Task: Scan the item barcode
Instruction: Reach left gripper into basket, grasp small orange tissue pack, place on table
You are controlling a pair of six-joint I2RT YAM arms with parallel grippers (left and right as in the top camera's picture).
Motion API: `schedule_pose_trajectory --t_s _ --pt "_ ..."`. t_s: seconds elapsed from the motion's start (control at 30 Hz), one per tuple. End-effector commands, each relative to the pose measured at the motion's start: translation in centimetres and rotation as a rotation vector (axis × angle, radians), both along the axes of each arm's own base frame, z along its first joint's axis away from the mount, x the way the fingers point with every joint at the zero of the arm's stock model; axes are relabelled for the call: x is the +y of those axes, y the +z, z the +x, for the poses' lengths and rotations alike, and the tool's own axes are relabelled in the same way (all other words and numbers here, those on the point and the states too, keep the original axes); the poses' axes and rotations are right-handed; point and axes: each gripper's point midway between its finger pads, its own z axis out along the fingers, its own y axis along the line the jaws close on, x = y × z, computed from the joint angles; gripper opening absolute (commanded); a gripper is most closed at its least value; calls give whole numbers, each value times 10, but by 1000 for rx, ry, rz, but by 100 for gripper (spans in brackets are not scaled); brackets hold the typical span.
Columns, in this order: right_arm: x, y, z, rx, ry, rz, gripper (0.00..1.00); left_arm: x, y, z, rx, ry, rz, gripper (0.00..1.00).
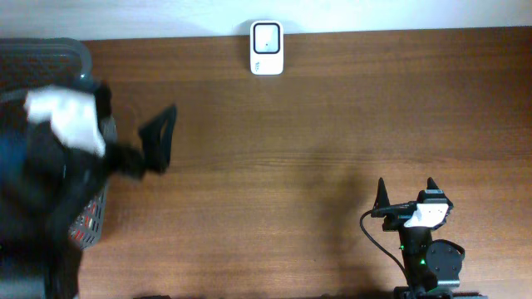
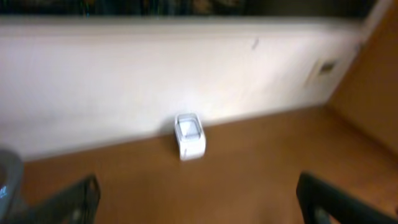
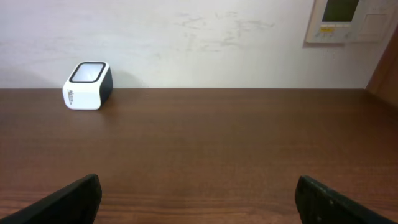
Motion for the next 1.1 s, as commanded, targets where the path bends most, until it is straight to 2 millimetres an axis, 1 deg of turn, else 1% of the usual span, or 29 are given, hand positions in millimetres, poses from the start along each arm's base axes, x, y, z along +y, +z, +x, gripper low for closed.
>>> schedule_pose_trajectory --t_s 0.0,0.07,0.1,0.13,0.17,0.23,0.27,0.33,0.37,0.43,0.5,0.57,0.6,0.67,0.7,0.73,0.8,0.87,1.0,1.07 --pt "-2 -3 0 5 -12 4 98 47 11 32 82 262 39 99" --pt "-2 -3 0 5 -12 4 98 96 9 48 159 532 -14 99" --pt "-3 -3 0 5 -12 3 98 118 8 53 181 624 -37 99" --pt "-2 -3 0 5 -12 4 98 133 6 56 198 688 -63 99" --pt "-3 -3 0 5 -12 3 99 154 2 59 225 764 -110 99" --pt "-3 -3 0 5 -12 3 99 205 -13 57 293 953 -257 99" --pt "-3 -3 0 5 -12 3 98 221 -20 56 312 1001 -300 99" --pt "-3 -3 0 5 -12 3 98 247 -35 58 349 1031 -353 99" --pt "-3 -3 0 5 -12 3 98 255 -43 59 374 1034 -372 99" --pt "-3 -3 0 5 -12 3 99 264 -65 48 468 1080 -376 99" --pt "-3 -3 0 5 -12 3 98 277 -79 37 521 1164 -342 99" --pt "-3 -3 0 5 -12 3 98 286 -88 28 559 1227 -306 99" --pt "-3 -3 0 5 -12 3 99 294 -99 13 599 1349 -325 99" --pt "-3 -3 0 5 -12 3 99 299 -113 -9 661 1499 -339 99" --pt "-2 -3 0 5 -12 4 98 302 -120 -19 694 1569 -337 99" --pt "-2 -3 0 5 -12 4 98 305 -127 -25 719 1619 -332 99" --pt "-3 -3 0 5 -12 3 98 307 -140 -25 775 1633 -313 99" --pt "-3 -3 0 5 -12 3 98 304 -158 -27 864 1631 -296 99" --pt "-3 -3 0 5 -12 3 99 303 -190 -22 981 1614 -286 99" --pt "-3 -3 0 5 -12 3 98 302 -202 -22 1029 1614 -273 99"
